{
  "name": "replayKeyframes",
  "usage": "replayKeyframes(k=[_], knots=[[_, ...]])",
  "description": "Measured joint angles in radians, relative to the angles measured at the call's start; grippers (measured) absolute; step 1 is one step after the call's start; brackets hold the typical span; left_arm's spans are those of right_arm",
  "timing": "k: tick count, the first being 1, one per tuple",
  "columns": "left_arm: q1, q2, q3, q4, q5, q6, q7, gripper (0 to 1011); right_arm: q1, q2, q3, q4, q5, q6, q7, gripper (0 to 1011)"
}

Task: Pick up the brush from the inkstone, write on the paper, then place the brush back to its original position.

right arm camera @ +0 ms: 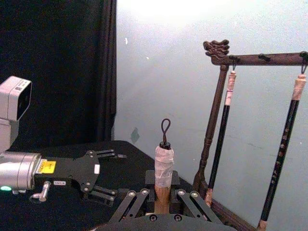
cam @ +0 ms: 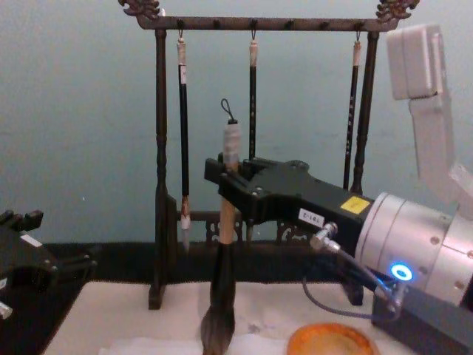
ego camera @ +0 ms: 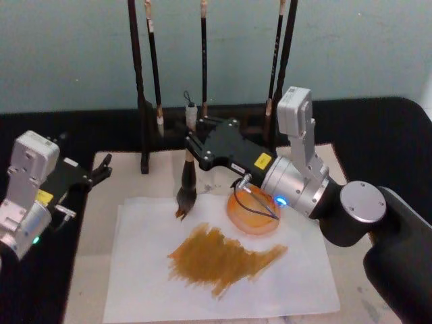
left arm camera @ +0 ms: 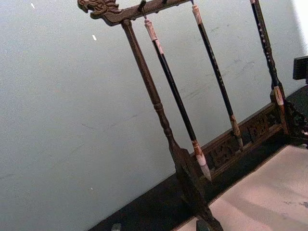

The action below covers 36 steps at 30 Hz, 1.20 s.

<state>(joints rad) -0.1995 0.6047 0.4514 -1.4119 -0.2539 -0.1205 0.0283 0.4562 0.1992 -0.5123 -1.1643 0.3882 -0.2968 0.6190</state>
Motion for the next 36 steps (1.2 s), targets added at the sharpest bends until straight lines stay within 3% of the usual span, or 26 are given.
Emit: replayKeyframes(k=[36], knots=[[0.000, 0.000, 0.000, 0.000, 0.000, 0.000, 0.000, 1010, -0.076, 0.070, 0.048, -0.150, -0.049, 0.002, -0.057, 177]])
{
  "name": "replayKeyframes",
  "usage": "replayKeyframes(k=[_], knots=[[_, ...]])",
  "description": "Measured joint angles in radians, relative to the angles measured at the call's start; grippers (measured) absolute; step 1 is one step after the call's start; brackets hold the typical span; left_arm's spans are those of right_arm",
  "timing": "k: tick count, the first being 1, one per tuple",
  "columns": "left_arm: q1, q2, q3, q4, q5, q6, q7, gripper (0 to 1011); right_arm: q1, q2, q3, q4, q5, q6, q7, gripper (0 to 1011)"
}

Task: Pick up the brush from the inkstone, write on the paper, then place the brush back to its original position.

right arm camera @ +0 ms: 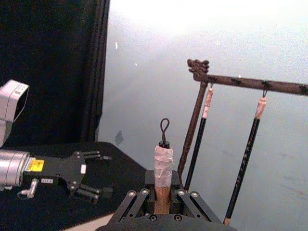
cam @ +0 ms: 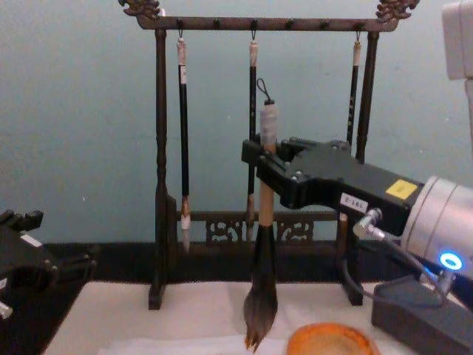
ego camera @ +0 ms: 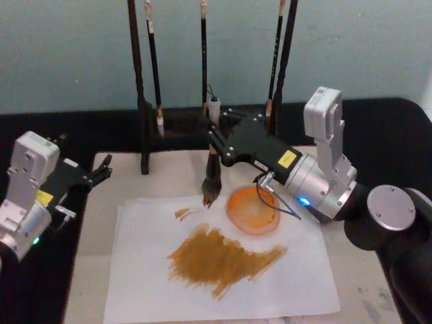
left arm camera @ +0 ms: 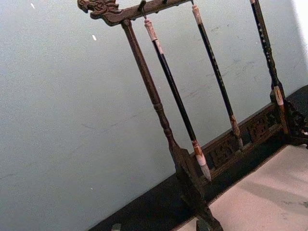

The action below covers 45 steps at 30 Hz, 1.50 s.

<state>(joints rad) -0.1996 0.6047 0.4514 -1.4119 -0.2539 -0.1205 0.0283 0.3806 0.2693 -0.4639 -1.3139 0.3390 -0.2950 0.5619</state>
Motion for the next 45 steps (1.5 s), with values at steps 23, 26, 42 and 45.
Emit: replayKeyframes(k=[23, 26, 42, 45], knots=[[0.000, 0.000, 0.000, 0.000, 0.000, 0.000, 0.000, 1010, -0.103, 0.023, 0.143, -0.157, 0.141, 0.051, -0.076, 177], [0.000, 0.000, 0.000, 0.000, 0.000, 0.000, 0.000, 1010, -0.126, 0.024, 0.174, -0.178, 0.178, 0.072, -0.096, 177], [0.000, 0.000, 0.000, 0.000, 0.000, 0.000, 0.000, 1010, -0.179, -0.010, 0.286, -0.172, 0.434, 0.252, -0.204, 177], [0.000, 0.000, 0.000, 0.000, 0.000, 0.000, 0.000, 1010, -0.178, -0.019, 0.293, -0.153, 0.474, 0.276, -0.222, 177]])
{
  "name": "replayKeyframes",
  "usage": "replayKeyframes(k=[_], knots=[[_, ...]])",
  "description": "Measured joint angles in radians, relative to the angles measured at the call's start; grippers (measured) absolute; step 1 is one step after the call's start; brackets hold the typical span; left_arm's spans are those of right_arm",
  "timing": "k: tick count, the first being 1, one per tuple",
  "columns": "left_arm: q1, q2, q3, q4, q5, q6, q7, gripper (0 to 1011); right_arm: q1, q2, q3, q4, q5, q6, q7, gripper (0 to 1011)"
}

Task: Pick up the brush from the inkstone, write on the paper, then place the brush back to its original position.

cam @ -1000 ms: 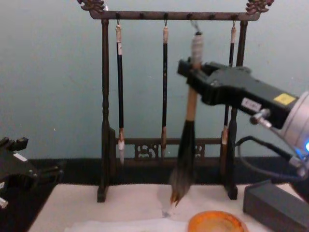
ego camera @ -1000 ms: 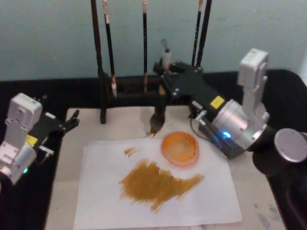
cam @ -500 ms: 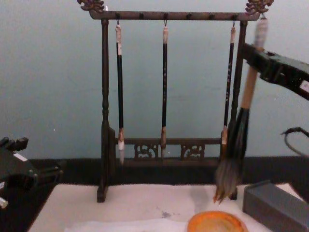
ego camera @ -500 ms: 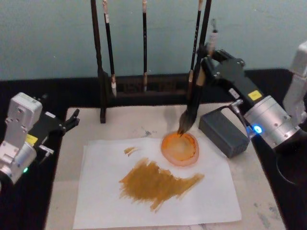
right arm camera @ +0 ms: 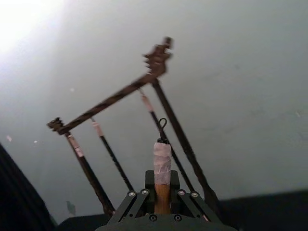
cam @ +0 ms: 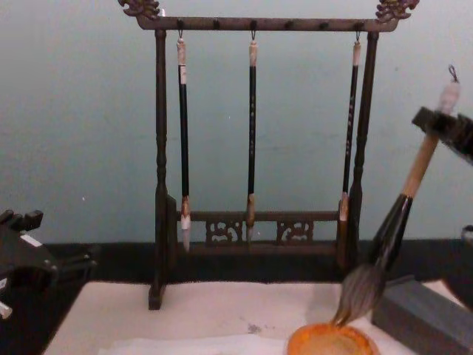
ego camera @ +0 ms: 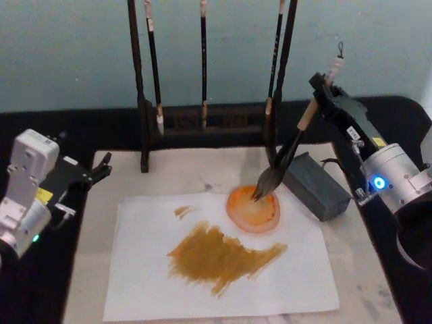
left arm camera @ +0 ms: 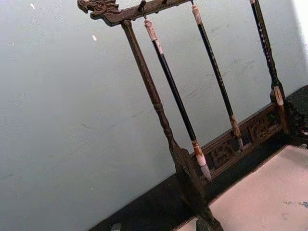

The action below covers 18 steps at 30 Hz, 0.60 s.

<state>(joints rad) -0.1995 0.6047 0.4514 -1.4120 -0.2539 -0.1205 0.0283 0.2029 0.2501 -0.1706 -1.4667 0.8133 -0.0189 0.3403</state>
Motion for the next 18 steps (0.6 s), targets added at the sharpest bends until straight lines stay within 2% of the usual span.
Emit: replayKeyframes(k=[11, 18], knots=[[0.000, 0.000, 0.000, 0.000, 0.000, 0.000, 0.000, 1010, 0.035, -0.025, 0.018, 0.090, 0.125, 0.063, -0.038, 177], [0.000, 0.000, 0.000, 0.000, 0.000, 0.000, 0.000, 1010, 0.057, -0.029, 0.017, 0.141, 0.160, 0.072, -0.047, 177]])
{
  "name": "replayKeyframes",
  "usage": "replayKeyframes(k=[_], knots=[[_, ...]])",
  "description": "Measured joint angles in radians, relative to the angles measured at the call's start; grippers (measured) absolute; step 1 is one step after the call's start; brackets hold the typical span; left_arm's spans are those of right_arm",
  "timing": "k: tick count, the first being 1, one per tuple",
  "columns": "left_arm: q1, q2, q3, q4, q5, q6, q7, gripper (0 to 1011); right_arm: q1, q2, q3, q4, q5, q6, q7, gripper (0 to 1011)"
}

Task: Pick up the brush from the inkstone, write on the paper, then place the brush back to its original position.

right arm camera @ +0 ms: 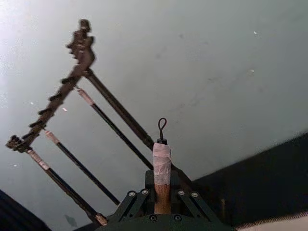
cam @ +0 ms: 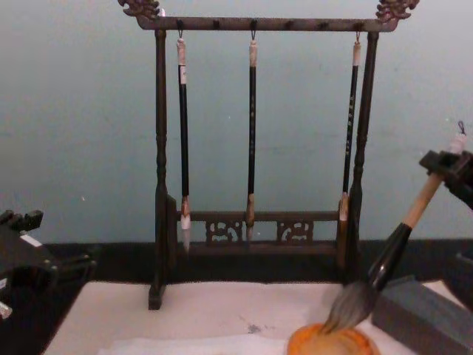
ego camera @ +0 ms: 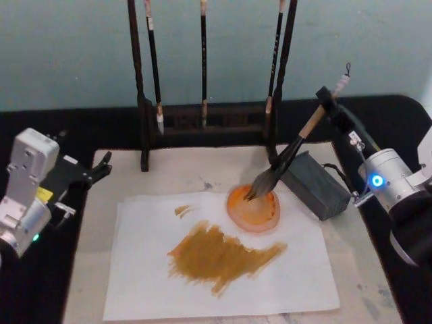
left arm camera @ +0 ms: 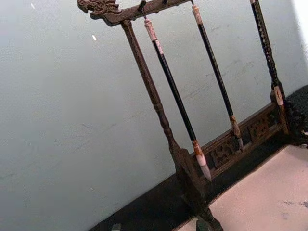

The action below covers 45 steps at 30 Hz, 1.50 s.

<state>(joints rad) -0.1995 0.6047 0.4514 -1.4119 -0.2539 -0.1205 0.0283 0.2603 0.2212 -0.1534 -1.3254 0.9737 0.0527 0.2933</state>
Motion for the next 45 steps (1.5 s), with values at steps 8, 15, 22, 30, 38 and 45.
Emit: replayKeyframes(k=[8, 15, 22, 30, 38, 45], knots=[[0.000, 0.000, 0.000, 0.000, 0.000, 0.000, 0.000, 1010, 0.030, -0.003, -0.010, 0.063, 0.035, 0.000, -0.007, 177], [0.000, 0.000, 0.000, 0.000, 0.000, 0.000, 0.000, 1010, 0.045, -0.005, -0.019, 0.098, 0.065, 0.003, -0.012, 177], [0.000, 0.000, 0.000, 0.000, 0.000, 0.000, 0.000, 1010, 0.057, -0.009, -0.027, 0.131, 0.094, 0.006, -0.023, 177], [0.000, 0.000, 0.000, 0.000, 0.000, 0.000, 0.000, 1009, 0.066, -0.005, -0.041, 0.151, 0.114, 0.006, -0.034, 177], [0.000, 0.000, 0.000, 0.000, 0.000, 0.000, 0.000, 1010, 0.064, 0.005, -0.053, 0.150, 0.141, 0.010, -0.042, 177], [0.000, 0.000, 0.000, 0.000, 0.000, 0.000, 0.000, 1010, 0.055, 0.014, -0.059, 0.138, 0.162, 0.007, -0.050, 177]])
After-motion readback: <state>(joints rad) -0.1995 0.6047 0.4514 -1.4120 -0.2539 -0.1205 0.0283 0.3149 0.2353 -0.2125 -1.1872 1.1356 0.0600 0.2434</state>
